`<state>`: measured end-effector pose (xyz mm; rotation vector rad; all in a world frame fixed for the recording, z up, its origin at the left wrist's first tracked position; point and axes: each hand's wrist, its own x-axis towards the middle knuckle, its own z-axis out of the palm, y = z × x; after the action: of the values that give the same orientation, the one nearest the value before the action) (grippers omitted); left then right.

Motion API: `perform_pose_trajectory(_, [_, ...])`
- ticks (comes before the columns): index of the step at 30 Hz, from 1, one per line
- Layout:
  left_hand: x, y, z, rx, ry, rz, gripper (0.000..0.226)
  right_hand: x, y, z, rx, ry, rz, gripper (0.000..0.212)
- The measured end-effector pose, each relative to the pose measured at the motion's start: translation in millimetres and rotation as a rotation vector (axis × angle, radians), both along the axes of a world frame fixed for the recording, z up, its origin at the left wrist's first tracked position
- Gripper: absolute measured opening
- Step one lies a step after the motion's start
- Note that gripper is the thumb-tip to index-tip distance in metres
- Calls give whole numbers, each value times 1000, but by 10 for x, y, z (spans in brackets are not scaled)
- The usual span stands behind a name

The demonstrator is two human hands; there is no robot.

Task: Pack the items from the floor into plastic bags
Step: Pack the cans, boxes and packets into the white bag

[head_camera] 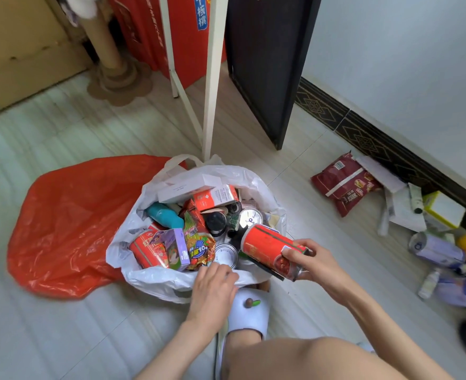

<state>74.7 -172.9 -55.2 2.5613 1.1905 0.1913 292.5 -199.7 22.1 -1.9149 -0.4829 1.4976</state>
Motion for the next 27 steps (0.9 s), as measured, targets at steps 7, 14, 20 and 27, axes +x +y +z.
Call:
perform_pose_trajectory(7, [-12, 63, -29, 35, -28, -59, 7, -99, 101, -98, -32, -339, 290, 35])
perform_pose_trajectory(14, [-108, -7, 68, -79, -201, -111, 20, -137, 109, -93, 1, -559, 486, 55])
perform_pose_trajectory(20, [-115, 82, 112, -151, -244, -109, 14, -282, 277, -105, 93, -661, 648, 69])
perform_pose_trajectory(27, [-27, 66, -14, -183, -217, -144, 11, -167, 300, -38, 109, -773, 932, 68])
